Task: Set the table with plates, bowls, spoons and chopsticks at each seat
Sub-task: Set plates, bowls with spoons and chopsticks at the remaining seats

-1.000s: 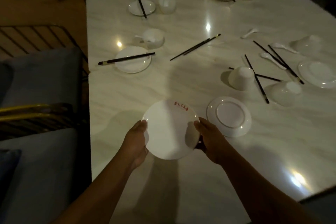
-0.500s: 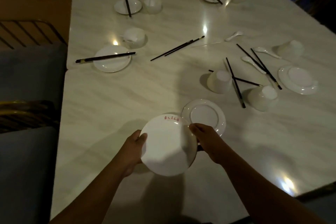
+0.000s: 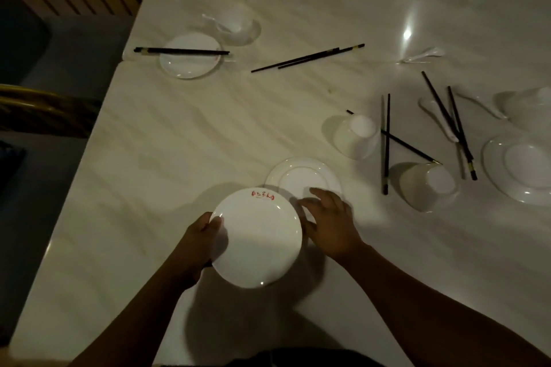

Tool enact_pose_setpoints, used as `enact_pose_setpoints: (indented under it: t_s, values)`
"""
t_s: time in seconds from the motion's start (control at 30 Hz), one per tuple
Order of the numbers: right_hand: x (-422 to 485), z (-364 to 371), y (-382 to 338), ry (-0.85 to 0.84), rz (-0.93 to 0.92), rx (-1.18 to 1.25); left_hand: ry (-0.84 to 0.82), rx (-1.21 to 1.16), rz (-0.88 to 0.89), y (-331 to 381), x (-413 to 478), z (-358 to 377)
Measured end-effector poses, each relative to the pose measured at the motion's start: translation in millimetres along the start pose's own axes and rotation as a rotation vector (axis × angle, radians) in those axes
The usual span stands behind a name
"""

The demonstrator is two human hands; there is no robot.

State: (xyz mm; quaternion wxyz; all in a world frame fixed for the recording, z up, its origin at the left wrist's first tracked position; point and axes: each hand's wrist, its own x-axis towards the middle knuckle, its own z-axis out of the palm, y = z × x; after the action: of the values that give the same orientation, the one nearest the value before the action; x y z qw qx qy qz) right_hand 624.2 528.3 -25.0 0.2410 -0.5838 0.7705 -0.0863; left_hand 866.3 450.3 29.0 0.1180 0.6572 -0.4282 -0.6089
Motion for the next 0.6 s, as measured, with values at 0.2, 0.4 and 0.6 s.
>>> enact_pose_setpoints:
  t_s: [0.2,0.4,0.6]
  values:
    - [13.8,-7.5,9.2,-0.041,-0.003,0.009,-0.043,-0.054,-0.047,-13.0,-1.2,14.7]
    - [46.0,-16.2,12.4,-0.040,0.010,-0.027,-0.082,-0.034,-0.078,-15.3,4.7,23.4]
    - [80.4,-25.8,9.5,-0.092,0.018,-0.011,-0.082,0.002,-0.076,-15.2,15.9,30.1]
